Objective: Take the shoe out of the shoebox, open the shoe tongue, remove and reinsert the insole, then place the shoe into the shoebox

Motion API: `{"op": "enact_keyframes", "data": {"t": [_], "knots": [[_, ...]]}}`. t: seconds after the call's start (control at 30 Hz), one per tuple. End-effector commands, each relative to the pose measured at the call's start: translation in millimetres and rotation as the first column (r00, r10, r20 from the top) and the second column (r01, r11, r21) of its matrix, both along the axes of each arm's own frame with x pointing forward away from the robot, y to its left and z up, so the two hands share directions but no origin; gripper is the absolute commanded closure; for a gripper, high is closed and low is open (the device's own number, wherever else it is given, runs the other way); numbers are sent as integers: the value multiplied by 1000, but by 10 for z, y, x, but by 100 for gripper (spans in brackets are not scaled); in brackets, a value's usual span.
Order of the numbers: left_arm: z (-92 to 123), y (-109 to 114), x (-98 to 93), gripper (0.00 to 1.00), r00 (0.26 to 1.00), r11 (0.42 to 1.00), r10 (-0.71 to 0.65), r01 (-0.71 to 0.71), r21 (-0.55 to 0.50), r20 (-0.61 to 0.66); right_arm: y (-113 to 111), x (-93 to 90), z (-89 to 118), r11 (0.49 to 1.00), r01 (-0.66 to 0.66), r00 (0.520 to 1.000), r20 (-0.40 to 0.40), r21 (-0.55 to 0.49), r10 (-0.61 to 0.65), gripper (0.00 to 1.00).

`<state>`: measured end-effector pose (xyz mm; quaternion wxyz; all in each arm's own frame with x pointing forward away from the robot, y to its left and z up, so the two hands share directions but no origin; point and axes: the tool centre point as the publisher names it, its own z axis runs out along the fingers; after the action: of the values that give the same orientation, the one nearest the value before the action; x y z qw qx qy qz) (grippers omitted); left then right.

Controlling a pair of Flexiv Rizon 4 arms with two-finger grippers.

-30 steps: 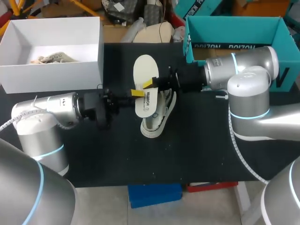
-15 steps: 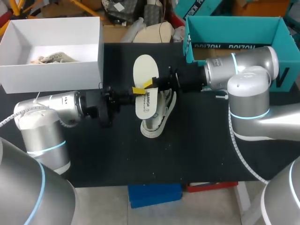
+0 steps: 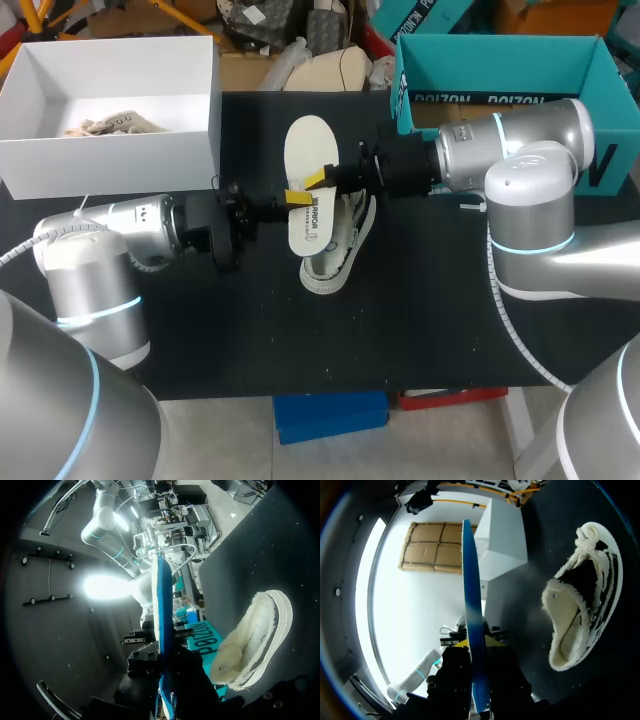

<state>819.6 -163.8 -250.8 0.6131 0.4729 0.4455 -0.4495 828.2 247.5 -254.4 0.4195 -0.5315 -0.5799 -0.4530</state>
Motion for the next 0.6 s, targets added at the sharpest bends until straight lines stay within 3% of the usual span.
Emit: {"op": "enact_keyframes", "data": {"t": [0.03, 0.33, 0.6], "knots": [[24, -10, -5, 100, 1000, 1000, 2, -2, 21, -9, -9, 2, -4, 1000, 12, 1000, 0, -11, -12, 0], [-72, 69, -166, 100, 991, 983, -70, 88, 162, -116, -134, 4, 49, 997, 16, 1000, 19, -76, -15, 0], [-220, 277, -329, 100, 988, 957, -52, 91, 276, -146, -422, -195, 156, 984, 61, 996, 69, -167, -50, 0]]}}
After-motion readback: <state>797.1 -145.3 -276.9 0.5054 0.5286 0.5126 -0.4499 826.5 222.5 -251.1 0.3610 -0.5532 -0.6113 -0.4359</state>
